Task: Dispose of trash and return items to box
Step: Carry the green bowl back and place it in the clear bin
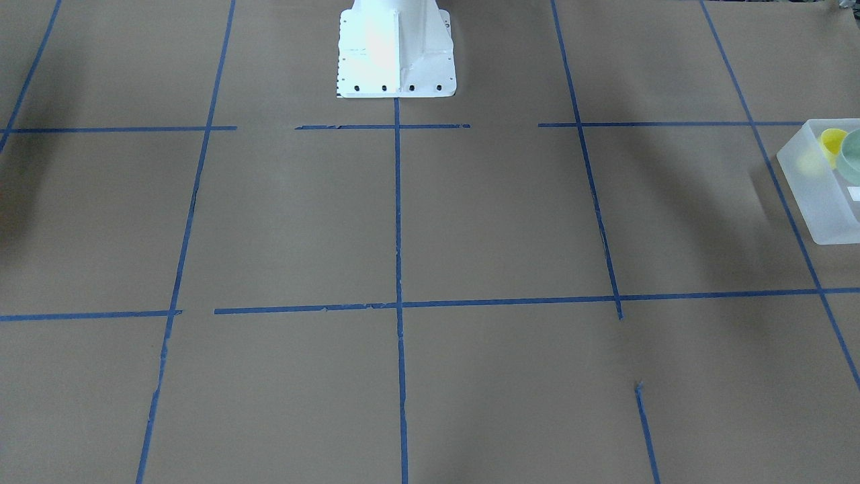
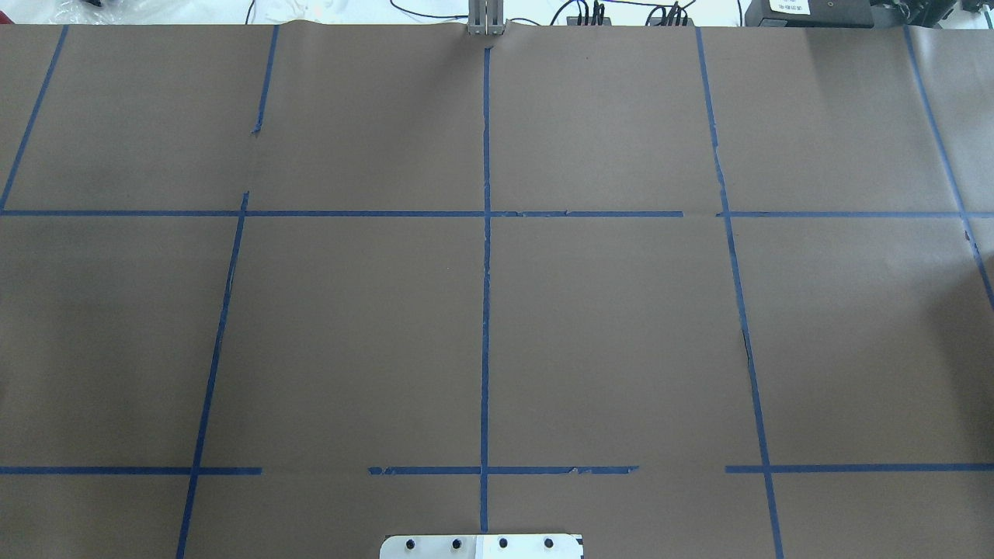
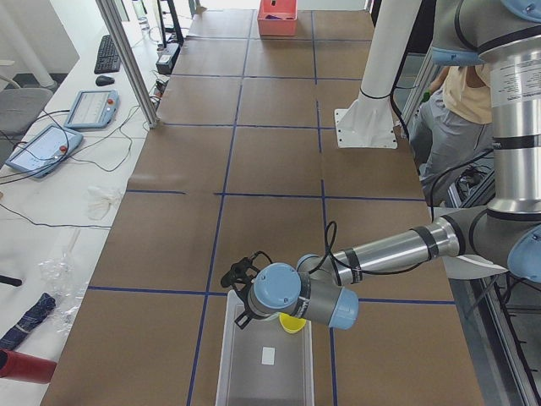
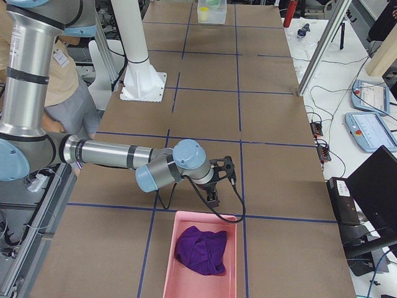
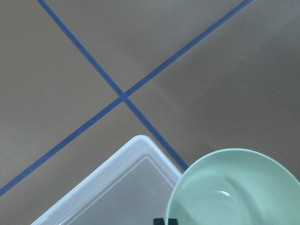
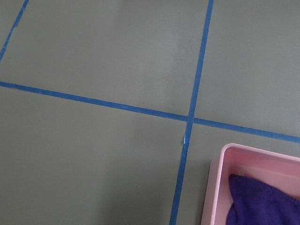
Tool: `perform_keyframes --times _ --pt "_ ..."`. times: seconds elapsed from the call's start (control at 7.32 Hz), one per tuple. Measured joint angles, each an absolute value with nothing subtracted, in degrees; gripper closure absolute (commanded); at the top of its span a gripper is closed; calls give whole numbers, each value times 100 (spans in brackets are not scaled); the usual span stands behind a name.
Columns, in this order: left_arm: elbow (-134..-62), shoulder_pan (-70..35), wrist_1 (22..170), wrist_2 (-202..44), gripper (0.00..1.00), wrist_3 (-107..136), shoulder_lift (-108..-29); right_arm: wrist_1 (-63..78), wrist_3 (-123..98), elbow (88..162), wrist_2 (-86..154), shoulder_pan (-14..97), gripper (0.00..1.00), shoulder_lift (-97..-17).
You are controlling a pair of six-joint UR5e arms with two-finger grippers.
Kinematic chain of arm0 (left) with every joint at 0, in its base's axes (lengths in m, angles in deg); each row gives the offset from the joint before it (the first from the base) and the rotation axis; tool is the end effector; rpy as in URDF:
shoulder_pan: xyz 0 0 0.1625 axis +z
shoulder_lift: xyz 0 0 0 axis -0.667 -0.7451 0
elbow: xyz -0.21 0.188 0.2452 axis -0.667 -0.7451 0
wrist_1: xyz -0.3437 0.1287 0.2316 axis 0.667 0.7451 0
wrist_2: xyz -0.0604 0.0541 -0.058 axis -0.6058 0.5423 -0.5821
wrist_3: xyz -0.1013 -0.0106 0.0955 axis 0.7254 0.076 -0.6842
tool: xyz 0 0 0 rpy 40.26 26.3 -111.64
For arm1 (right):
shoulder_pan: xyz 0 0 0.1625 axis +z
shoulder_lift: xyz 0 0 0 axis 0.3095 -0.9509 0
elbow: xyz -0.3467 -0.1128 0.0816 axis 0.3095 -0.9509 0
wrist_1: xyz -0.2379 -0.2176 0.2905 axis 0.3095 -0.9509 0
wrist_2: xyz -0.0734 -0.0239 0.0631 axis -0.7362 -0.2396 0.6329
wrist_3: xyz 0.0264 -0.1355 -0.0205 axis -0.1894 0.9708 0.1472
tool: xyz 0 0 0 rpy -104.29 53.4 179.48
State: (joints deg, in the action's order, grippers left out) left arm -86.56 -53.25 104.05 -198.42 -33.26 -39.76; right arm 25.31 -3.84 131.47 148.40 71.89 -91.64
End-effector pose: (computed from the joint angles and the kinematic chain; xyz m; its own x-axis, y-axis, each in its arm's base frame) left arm -0.0642 -0.4441 0.7288 0.5861 0.6425 -0.4937 -0.2771 0.7315 0.6230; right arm 0.0298 -0.4505 0.6010 0.6697 -0.1960 0.7163 -0.0915 0.9354 0.3414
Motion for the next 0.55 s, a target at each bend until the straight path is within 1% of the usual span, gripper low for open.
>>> perform_keyframes --times 0.14,0.27,0.41,0.55 --pt "-8502 -5344 10520 -19621 100 -3236 -4050 2548 -388 13144 14838 7189 0 -9167" --pt "-8417 -5336 10851 -19409 71 -2845 -4072 2557 -393 13143 14833 7189 0 -9173" --pt "-8330 -5300 11263 -19303 25 -2387 -4064 2563 -395 13148 14832 7188 0 -9184" --pt "-8261 -5256 11553 -19260 14 -2108 -4052 2566 -406 13154 14833 7189 0 -9194"
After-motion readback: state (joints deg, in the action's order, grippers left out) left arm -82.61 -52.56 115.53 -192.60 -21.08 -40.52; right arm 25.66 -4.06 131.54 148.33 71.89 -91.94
